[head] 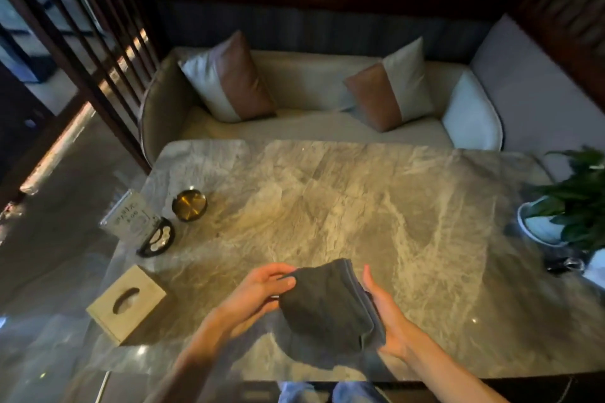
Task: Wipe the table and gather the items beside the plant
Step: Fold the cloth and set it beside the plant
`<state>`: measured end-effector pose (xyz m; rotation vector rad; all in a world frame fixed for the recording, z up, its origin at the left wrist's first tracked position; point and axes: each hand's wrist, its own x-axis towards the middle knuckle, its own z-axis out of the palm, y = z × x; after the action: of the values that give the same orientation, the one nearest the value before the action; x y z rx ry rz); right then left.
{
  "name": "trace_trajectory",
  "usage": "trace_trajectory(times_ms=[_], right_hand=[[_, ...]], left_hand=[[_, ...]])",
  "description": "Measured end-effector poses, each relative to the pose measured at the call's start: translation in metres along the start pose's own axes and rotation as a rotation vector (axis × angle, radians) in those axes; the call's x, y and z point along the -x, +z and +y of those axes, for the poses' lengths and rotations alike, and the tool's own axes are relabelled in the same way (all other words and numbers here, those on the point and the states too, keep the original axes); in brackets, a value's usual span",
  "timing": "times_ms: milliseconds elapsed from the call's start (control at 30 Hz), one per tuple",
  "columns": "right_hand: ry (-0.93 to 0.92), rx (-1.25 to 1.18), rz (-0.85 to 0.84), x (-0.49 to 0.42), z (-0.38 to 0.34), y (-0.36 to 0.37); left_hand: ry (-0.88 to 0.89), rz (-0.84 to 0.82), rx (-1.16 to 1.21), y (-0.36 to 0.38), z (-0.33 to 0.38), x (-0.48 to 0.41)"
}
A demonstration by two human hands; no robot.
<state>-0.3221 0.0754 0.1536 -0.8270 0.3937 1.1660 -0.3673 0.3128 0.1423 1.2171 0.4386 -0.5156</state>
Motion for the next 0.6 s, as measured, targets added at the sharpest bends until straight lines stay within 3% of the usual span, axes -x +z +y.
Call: trace_trajectory(times_ms=[133,333,600], right_hand=[[-0.151,0.113,-0.03,0.01,-0.046,0.006],[-0.387,0.472,0.105,0.005,-0.107,0.019],[-0.248,0.609,0.03,-0.011,-0.152,0.002]], left_hand=[[0.06,-0.016,-0.162,0.017,0.07,-0.012],[0.15,0.072,-0.351,0.038,0.123,-0.018],[0.21,0.255,-0.504,0.042,0.134,-0.034]])
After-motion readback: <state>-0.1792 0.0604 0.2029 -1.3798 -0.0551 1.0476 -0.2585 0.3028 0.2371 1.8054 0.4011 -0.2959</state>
